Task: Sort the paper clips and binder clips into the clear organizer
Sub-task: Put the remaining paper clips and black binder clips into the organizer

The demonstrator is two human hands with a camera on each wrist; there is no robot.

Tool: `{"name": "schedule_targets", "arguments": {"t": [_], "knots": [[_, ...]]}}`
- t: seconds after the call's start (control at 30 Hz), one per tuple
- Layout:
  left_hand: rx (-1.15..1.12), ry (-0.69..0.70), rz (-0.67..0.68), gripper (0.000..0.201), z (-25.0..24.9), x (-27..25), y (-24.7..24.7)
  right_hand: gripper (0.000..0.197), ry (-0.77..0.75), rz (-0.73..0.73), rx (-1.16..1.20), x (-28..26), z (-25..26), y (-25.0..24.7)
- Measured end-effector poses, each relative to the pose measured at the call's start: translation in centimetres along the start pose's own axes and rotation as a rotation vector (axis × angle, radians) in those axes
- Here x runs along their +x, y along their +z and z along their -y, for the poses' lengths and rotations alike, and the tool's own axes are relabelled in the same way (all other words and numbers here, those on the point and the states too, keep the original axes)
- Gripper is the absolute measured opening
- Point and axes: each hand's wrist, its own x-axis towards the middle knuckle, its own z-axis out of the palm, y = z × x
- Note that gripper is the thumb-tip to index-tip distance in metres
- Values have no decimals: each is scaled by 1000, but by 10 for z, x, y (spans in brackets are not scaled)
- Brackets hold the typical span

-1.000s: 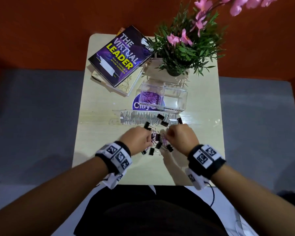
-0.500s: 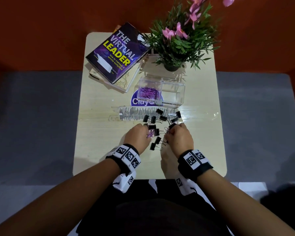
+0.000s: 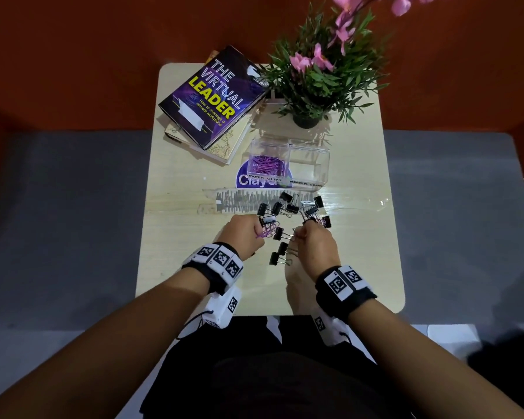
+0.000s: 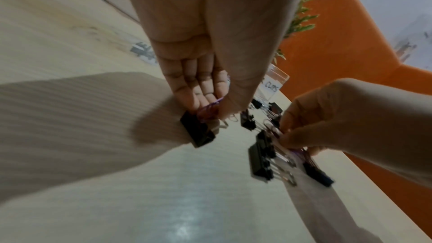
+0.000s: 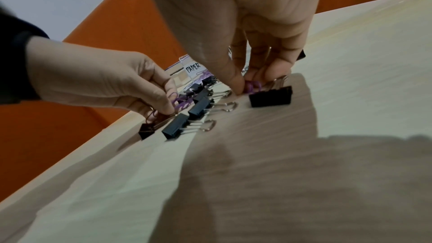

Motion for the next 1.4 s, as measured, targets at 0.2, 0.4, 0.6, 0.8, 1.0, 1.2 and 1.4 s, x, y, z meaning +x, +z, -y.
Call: {"name": "schedule_targets", "arguments": {"t": [0.2,0.4,0.6,0.8,1.0,1.2,1.4], "knots": [[-80,52,9,14,-2,-4,-37,12,-2,13,-27,-2,12,-22],[-103,115,-188,11,-40,27,-91,12,-210,-199,-35,32,76,-71],[75,126,-338,15,-70,74,-105,12,-297,-81,-185,99,125,-70],[123,262,-217,9,-40,28,-67,18,-338,-108,-126,76,82,-79],[384,399,30,36,-10,14,-15,20,-227,40,-147,31,-16,-62],[433,436,-34,32,-10,12,-8,29,-281,52,-197,26,-26,-37],[233,381,-168,26,10,-2,-20,24,-366,51,-247,18,-29,-31]]}}
